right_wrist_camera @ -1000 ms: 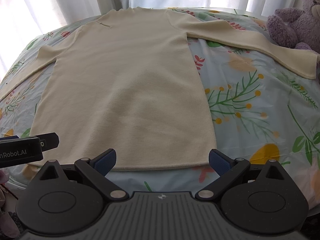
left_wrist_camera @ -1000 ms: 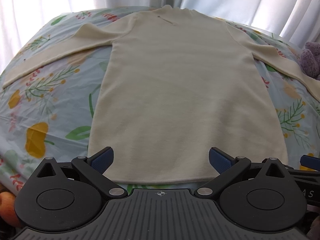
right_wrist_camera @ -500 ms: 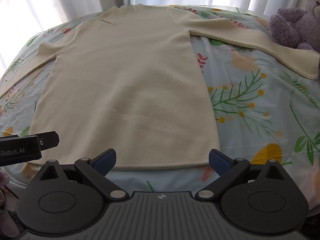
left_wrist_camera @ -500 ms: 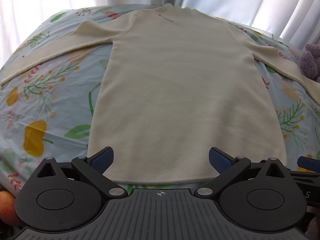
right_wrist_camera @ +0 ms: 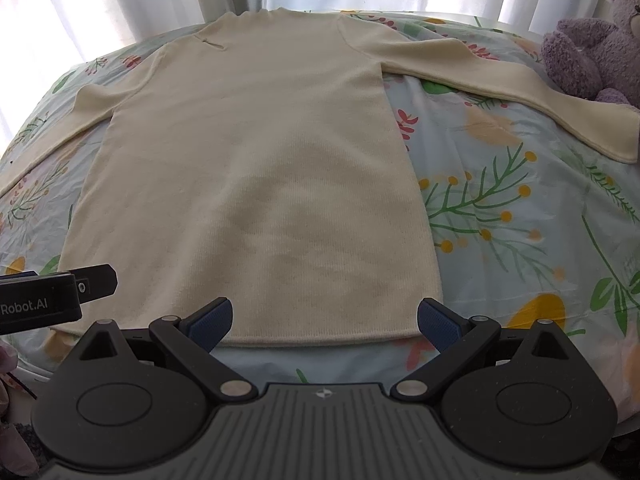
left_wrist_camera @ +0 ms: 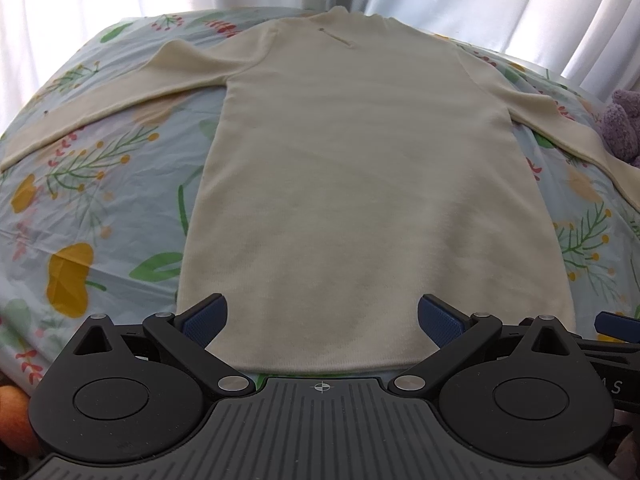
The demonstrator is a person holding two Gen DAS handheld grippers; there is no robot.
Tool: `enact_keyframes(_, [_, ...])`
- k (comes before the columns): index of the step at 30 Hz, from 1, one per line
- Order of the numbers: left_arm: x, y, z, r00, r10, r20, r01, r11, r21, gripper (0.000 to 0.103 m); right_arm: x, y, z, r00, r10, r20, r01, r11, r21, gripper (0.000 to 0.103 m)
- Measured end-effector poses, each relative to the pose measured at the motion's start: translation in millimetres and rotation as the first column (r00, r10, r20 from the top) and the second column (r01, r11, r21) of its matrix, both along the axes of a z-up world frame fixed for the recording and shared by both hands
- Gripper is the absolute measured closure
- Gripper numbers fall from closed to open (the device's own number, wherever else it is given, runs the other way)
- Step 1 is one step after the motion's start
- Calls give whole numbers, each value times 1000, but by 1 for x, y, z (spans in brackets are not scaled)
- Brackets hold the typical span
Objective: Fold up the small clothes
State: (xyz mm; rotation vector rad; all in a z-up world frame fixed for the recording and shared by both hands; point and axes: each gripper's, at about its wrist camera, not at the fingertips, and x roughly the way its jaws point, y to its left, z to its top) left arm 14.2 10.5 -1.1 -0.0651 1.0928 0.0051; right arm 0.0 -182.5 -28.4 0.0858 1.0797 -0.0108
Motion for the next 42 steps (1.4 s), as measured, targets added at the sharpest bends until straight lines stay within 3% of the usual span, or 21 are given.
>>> enact_keyframes(14, [14, 0, -6, 999, -27, -25, 26, 1000, -7, 0, 10, -3, -5, 1000, -15, -23, 16, 999, 34, 4])
enact_keyframes(17, [21, 1, -8, 999, -33, -29, 33, 999, -18, 0, 16, -10, -5, 1000, -21, -5, 22, 995, 98, 4])
enact_keyframes(20, [30, 4, -11, 999, -39, -34, 38, 999, -33, 0, 22, -37, -6, 986, -86, 143, 47, 965, 259, 4])
enact_keyframes(23, [43, 9, -16, 999, -38, -36, 36, 999, -34, 0, 31, -80, -8, 931, -252, 265, 123, 898, 422, 4])
enact_keyframes(25, [52, 14, -18, 999, -31, -12, 31, 999, -24, 0, 47, -112, -14, 908, -354, 222, 214, 850, 482, 4])
enact_keyframes(27, [61, 19, -22, 999, -26, 23, 26, 1000, -3, 0, 64, -150, -23, 861, -482, 163, 330, 772, 543, 7])
enact_keyframes(30, [76, 26, -30, 998, -29, 61, 27, 999, 30, 0, 85, -207, -37, 772, -622, 133, 431, 665, 610, 30])
enact_keyframes(33, [85, 29, -40, 997, -29, 78, 26, 999, 44, 0, 97, -264, -54, 647, -756, 94, 536, 540, 650, 42])
enact_keyframes(34, [89, 29, -44, 996, -28, 82, 24, 999, 44, 0, 99, -281, -59, 603, -792, 92, 556, 500, 664, 54])
enact_keyframes(36, [96, 27, -52, 997, -16, 79, 12, 999, 40, 0, 99, -312, -67, 520, -850, 86, 592, 431, 681, 56])
enact_keyframes(38, [102, 23, -60, 998, 7, 60, -9, 999, 34, 0, 99, -336, -76, 465, -882, 78, 608, 382, 696, 57])
enact_keyframes(42, [106, 20, -69, 996, 74, 51, -75, 997, 20, 0, 97, -372, -91, 410, -910, 67, 619, 331, 712, 63])
